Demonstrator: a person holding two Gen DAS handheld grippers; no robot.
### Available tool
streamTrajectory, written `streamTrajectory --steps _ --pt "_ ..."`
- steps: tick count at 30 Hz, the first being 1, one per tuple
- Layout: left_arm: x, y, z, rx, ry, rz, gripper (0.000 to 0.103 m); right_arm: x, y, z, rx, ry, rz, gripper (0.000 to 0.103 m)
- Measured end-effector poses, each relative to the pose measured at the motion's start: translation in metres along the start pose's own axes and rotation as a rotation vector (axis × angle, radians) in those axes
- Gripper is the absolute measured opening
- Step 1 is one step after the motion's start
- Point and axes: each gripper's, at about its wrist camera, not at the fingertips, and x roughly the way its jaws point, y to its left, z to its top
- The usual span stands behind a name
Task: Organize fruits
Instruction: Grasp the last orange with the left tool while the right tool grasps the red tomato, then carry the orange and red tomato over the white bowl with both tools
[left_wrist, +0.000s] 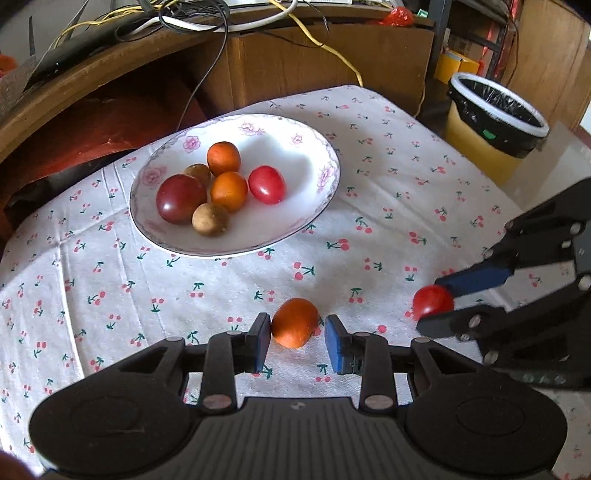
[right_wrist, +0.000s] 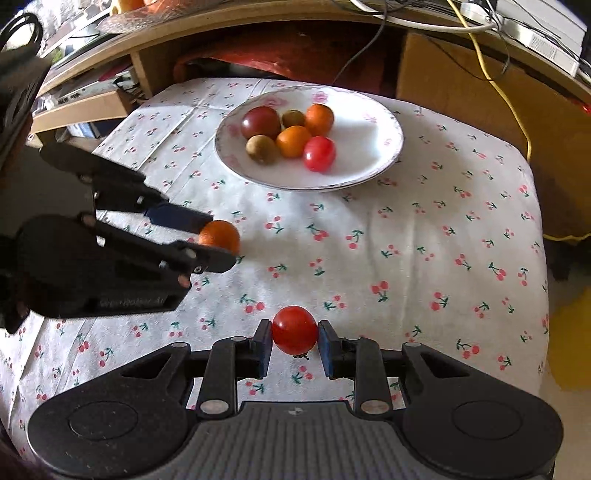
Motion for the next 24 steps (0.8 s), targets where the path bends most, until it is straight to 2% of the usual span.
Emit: streamTrajectory --steps 2,13,24 --pt "0.005 0.0 0.0 -0.007 0.016 0.0 0.04 0.001 -0.003 0.002 0.003 -0.002 0.0 0.022" --pt "0.0 -0.009 0.004 -0.003 -0.003 0.021 0.035 0.002 -0.012 0.004 0.001 -0.005 -0.011 0.022" --pt "-0.007 -0.019 -0.007 0.007 0.018 0.028 0.035 0.0 -0.01 0.001 -0.026 -0.006 -0.012 0.023"
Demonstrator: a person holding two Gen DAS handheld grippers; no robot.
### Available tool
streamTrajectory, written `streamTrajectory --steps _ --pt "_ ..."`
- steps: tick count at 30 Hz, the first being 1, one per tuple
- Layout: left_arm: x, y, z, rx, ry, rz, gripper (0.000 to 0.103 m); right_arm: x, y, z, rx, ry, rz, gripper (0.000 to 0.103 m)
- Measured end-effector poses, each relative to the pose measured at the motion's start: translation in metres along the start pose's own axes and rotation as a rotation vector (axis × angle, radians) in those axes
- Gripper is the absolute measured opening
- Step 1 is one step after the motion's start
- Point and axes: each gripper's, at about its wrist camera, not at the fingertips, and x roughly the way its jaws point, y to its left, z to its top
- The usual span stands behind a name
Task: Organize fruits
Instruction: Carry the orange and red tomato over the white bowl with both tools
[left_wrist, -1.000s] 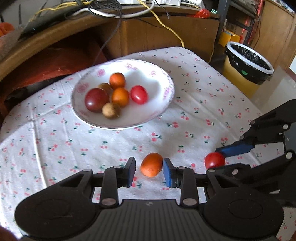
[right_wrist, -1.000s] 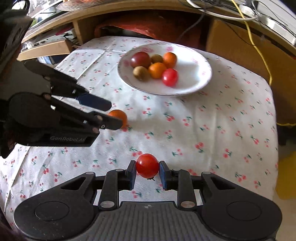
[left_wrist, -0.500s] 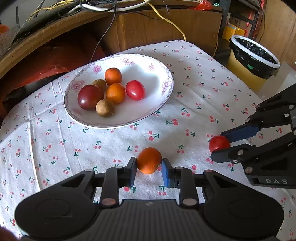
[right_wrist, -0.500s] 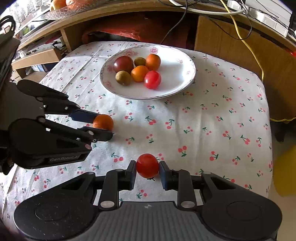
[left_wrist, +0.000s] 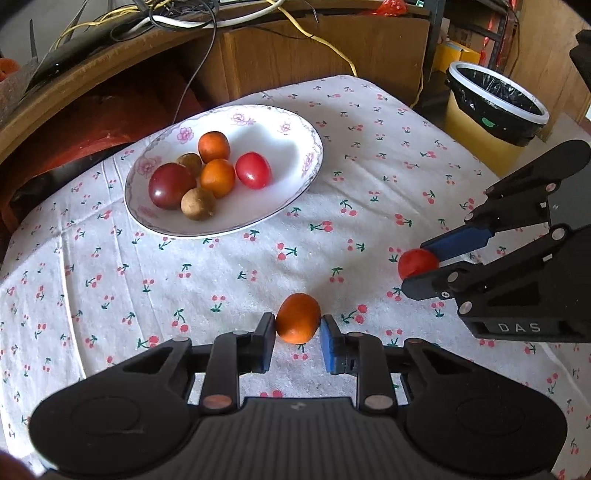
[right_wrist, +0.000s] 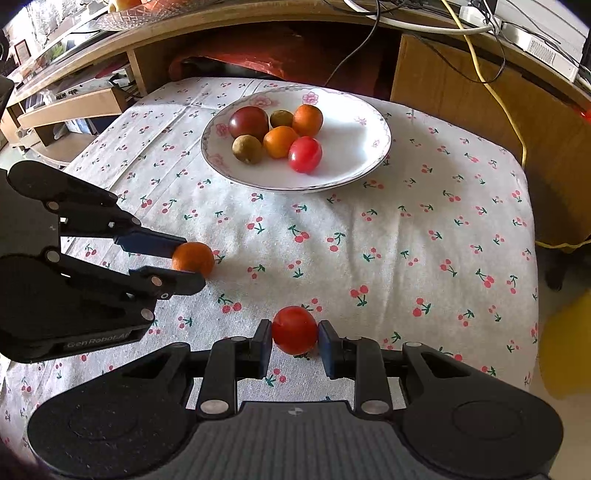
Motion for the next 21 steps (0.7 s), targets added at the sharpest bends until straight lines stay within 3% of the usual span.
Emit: streamTrajectory --steps 21 --pt "0.0056 -0.0041 0.0026 0.042 -0.009 0.027 0.035 0.0063 0.0001 0.0018 -0.013 0.0 0.005 0.021"
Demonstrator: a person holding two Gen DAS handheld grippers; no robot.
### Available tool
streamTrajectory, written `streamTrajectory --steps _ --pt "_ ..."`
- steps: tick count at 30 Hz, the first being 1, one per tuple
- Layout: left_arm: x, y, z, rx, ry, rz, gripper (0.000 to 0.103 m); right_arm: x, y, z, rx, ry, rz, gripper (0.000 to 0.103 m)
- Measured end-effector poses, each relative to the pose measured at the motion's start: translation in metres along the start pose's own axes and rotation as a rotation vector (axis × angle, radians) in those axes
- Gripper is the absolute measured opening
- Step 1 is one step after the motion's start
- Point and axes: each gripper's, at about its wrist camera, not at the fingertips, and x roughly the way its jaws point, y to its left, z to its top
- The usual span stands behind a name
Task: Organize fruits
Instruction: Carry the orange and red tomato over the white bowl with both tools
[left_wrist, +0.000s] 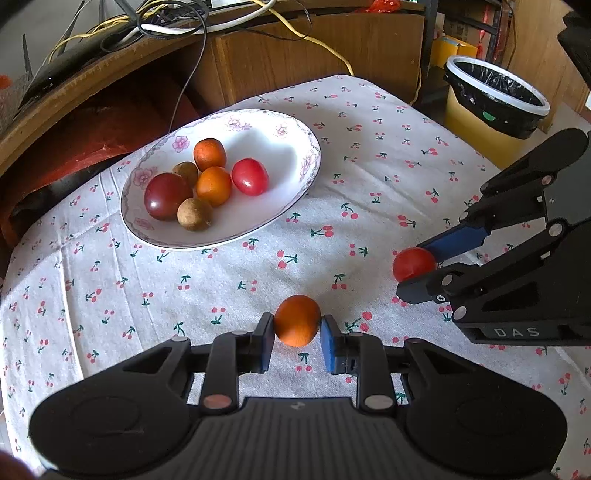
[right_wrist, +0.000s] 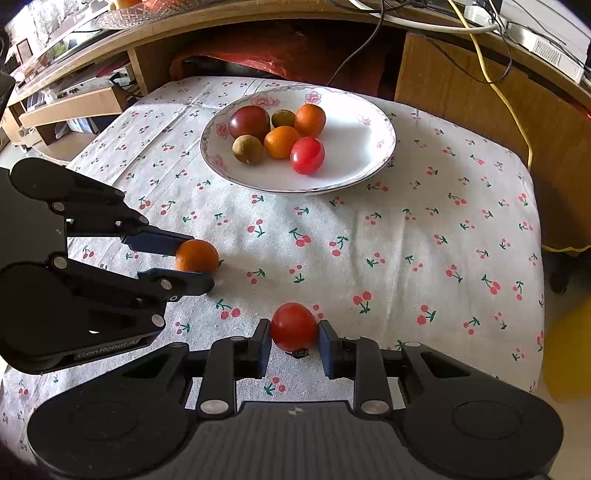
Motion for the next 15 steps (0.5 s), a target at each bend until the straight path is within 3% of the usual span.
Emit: streamTrajectory --steps 15 --pt "-0.011 0.0 0.016 -0.002 -0.031 0.053 0.035 -0.016 0.01 0.018 -0.029 -0.067 -0.028 0.021"
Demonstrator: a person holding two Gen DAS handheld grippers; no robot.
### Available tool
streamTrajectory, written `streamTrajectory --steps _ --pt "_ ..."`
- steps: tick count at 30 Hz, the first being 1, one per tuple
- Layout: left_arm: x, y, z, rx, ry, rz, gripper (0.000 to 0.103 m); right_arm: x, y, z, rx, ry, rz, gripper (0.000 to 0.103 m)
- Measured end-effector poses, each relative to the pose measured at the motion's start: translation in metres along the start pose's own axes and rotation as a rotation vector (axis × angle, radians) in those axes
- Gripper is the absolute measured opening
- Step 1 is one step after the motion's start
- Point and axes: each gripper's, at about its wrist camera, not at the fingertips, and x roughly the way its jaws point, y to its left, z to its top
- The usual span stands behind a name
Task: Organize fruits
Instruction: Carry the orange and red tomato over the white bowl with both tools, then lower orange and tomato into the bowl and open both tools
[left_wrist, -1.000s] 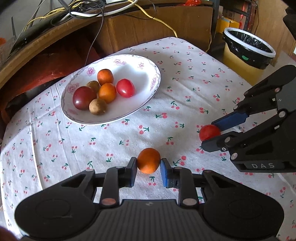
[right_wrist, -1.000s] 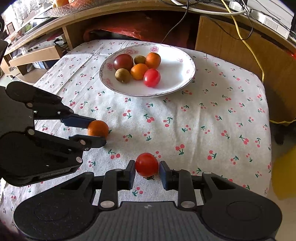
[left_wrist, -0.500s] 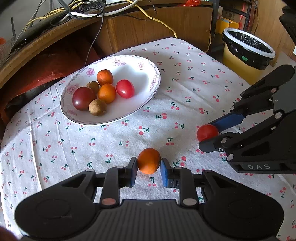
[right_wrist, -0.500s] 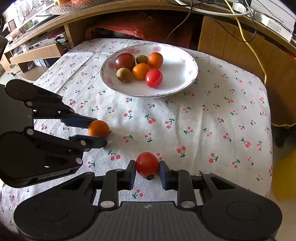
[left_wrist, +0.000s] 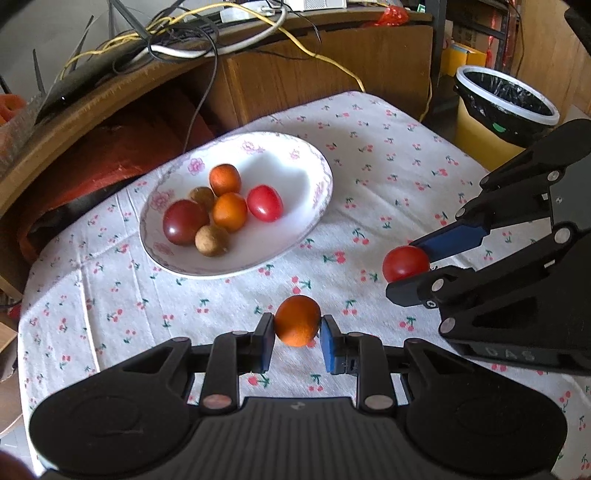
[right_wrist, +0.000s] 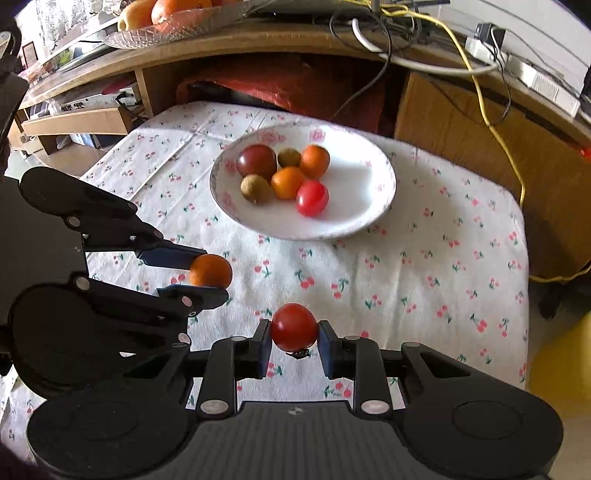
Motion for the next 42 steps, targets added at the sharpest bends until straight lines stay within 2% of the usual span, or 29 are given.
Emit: streamTrajectory --steps 11,22,42 --pt "-0.005 0.007 0.008 -0.006 -0.028 0.042 0.035 -0.004 0.001 0.013 0.006 -0.034 -0.005 0.021" --pt "-0.005 0.025 0.03 -0.032 -0.069 0.079 0.035 -0.008 -0.006 0.041 0.018 -0.092 -0.022 0.022" --pt "0.038 0.057 0.058 -0.114 -0.043 0.125 0.034 0.037 -0.028 0.085 0.024 -0.104 -0.007 0.023"
